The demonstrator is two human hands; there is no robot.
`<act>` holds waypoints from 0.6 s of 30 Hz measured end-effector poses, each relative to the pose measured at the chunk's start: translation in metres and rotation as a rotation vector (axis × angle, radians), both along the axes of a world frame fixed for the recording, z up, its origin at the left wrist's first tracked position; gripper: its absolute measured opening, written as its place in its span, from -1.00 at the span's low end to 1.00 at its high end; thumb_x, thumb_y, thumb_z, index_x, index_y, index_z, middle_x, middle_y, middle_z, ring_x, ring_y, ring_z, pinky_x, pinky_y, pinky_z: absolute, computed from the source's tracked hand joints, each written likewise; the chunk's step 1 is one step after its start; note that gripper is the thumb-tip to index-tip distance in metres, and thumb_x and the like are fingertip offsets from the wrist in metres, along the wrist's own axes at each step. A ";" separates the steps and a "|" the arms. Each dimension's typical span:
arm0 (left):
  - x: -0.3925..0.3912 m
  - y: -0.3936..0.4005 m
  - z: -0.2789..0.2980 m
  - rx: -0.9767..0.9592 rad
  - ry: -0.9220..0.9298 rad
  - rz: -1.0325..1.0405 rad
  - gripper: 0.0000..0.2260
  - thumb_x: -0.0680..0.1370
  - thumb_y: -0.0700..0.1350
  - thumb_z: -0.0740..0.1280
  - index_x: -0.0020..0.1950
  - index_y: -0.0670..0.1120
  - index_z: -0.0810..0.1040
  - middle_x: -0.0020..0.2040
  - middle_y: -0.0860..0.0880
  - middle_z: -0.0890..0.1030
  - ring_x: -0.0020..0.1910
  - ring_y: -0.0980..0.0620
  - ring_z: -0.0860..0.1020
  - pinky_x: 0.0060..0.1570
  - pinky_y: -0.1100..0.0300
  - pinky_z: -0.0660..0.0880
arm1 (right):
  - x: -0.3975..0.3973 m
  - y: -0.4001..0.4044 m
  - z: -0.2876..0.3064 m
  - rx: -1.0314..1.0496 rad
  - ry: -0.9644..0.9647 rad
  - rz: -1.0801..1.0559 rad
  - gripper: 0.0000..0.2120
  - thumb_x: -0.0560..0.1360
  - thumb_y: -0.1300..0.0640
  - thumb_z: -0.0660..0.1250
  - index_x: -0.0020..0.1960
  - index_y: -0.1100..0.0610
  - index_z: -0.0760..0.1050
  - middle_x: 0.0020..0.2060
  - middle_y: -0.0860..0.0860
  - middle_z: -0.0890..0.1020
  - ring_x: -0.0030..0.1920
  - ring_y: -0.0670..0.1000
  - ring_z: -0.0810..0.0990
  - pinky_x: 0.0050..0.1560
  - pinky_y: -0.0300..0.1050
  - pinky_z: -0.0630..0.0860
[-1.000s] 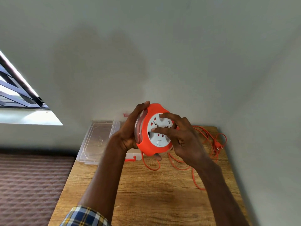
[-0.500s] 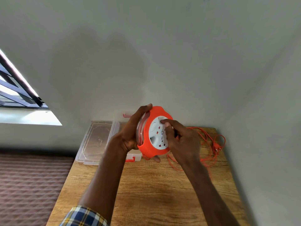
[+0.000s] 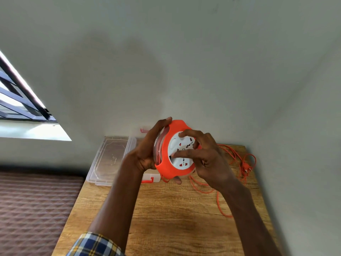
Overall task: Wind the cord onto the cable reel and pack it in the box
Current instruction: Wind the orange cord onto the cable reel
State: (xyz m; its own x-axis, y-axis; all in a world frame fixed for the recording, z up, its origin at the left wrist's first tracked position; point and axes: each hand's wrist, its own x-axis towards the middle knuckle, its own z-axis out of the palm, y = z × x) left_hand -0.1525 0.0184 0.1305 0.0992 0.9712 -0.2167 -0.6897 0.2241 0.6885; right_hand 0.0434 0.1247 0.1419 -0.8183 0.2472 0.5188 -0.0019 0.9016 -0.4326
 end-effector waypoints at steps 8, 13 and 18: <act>-0.001 -0.001 0.001 -0.016 0.006 -0.016 -0.42 0.67 0.35 0.21 0.40 -0.08 0.61 0.28 -0.17 0.68 0.26 -0.21 0.63 0.41 -0.23 0.40 | 0.001 -0.002 -0.003 0.034 -0.086 -0.038 -0.37 0.46 0.37 0.37 0.24 -0.33 0.62 0.45 -0.19 0.44 0.13 0.01 0.41 0.03 -0.06 0.49; 0.000 0.003 0.006 -0.029 0.056 -0.004 -0.40 0.60 0.36 0.31 0.38 -0.10 0.62 0.26 -0.20 0.67 0.24 -0.25 0.60 0.39 -0.26 0.38 | -0.002 -0.016 -0.004 -0.100 -0.058 -0.247 -0.48 0.41 -0.14 0.49 0.36 -0.35 0.51 0.08 -0.22 0.60 0.03 -0.09 0.61 -0.15 -0.18 0.55; 0.007 0.002 0.005 -0.035 0.052 0.069 -0.45 0.57 0.35 0.37 0.29 -0.07 0.70 0.18 -0.17 0.73 0.15 -0.18 0.69 0.23 -0.13 0.58 | -0.002 -0.018 0.000 -0.069 -0.057 -0.365 -0.35 0.40 -0.48 0.32 0.41 -0.24 0.48 -0.09 -0.25 0.65 -0.15 -0.24 0.50 -0.22 -0.39 0.35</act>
State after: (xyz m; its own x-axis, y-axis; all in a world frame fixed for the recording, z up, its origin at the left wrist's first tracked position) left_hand -0.1459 0.0199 0.1358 0.0199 0.9671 -0.2536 -0.6680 0.2016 0.7163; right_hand 0.0417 0.1069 0.1415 -0.6969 0.5608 0.4471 0.3401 0.8072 -0.4824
